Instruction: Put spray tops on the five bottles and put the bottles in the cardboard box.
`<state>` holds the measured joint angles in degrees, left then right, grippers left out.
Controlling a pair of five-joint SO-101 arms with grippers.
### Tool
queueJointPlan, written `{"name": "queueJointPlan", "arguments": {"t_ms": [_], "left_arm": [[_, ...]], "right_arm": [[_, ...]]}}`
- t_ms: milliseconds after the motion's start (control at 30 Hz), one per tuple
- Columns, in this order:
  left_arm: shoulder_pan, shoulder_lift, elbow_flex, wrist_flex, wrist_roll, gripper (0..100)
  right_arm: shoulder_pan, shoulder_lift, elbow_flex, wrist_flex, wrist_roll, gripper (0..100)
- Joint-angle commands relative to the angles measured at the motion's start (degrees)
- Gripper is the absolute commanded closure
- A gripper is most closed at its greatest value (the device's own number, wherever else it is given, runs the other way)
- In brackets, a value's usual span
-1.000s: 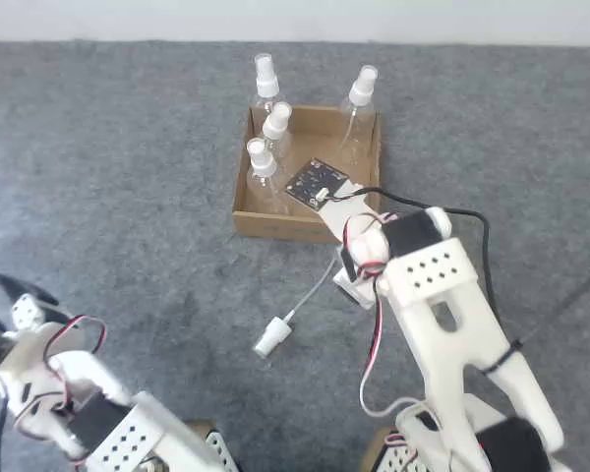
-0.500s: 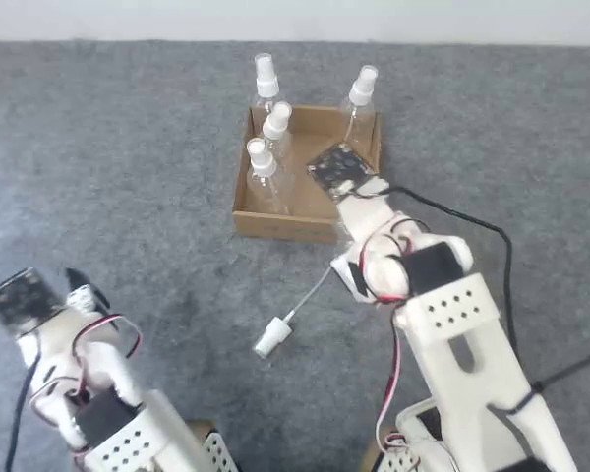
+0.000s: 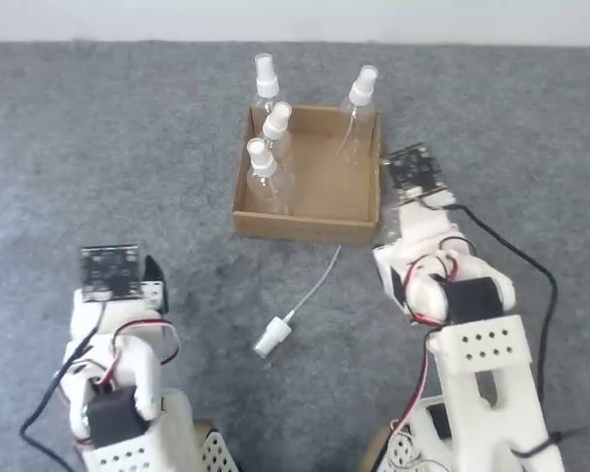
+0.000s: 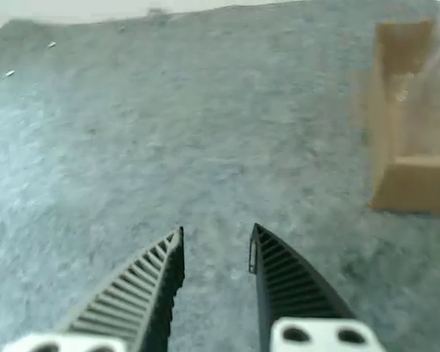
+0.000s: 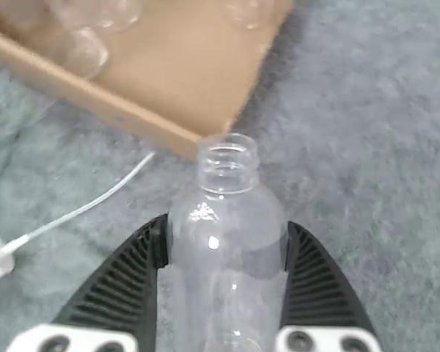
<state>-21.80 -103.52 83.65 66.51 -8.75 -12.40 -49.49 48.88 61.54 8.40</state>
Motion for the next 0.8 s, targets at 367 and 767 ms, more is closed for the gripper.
{"name": "queueJointPlan", "arguments": {"t_ms": [367, 767], "left_arm": [[19.2, -0.4, -3.6, 5.1, -8.4, 86], [35.0, 22.1, -7.7, 1.2, -8.6, 84]], "right_arm": [[7.0, -2.3, -0.5, -3.0, -6.0, 91.9], [7.9, -2.3, 2.5, -7.8, -5.9, 91.9]]}}
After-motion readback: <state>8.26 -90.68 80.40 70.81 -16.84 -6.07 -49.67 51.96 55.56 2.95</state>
